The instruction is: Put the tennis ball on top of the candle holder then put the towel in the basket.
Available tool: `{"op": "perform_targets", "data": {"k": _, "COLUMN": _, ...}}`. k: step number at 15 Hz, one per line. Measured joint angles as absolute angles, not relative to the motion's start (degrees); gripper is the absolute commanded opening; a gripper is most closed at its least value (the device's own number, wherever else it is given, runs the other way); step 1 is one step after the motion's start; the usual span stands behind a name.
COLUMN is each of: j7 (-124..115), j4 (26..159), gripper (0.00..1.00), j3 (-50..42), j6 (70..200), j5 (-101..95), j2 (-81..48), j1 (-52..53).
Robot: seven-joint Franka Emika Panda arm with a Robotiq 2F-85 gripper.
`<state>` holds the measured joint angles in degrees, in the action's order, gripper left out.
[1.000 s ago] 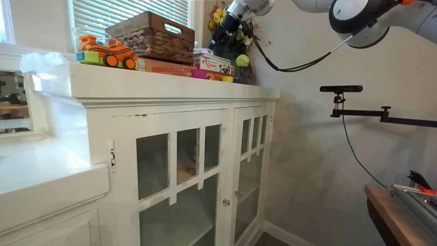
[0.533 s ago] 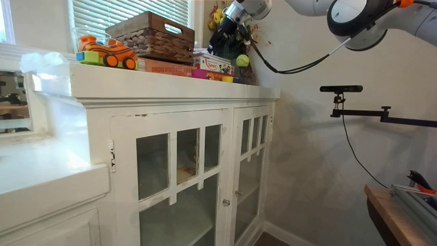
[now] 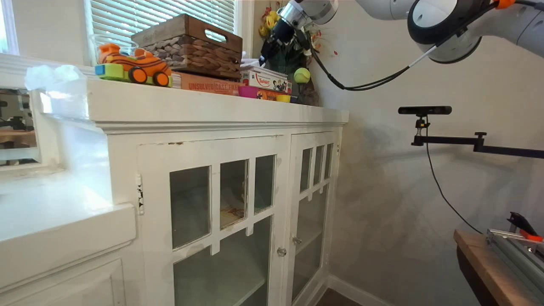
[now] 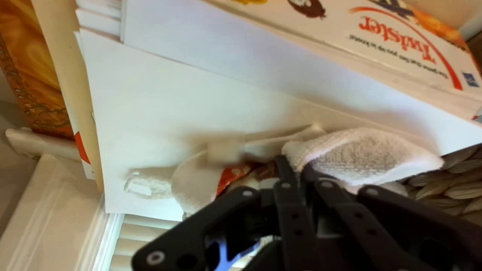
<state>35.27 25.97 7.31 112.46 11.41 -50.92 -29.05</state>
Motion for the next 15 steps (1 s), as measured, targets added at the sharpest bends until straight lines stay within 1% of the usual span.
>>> {"op": "perform_targets", "data": {"k": 1, "j7": 35.27, "j4": 25.94, "gripper": 0.01, "j3": 7.31, "j6": 112.46, "j5": 11.41, "j2": -50.91, "j1": -29.05}}
{"op": "perform_targets", "data": {"k": 5, "j7": 35.27, "j4": 25.13, "gripper": 0.01, "j3": 7.3, "j6": 112.47, "j5": 11.41, "j2": -49.49, "j1": -28.97}}
{"op": "perform_targets", "data": {"k": 15, "j7": 35.76, "j4": 24.54, "gripper": 0.01, "j3": 7.01, "j6": 114.07, "j5": 11.34, "j2": -40.96, "j1": -25.71}}
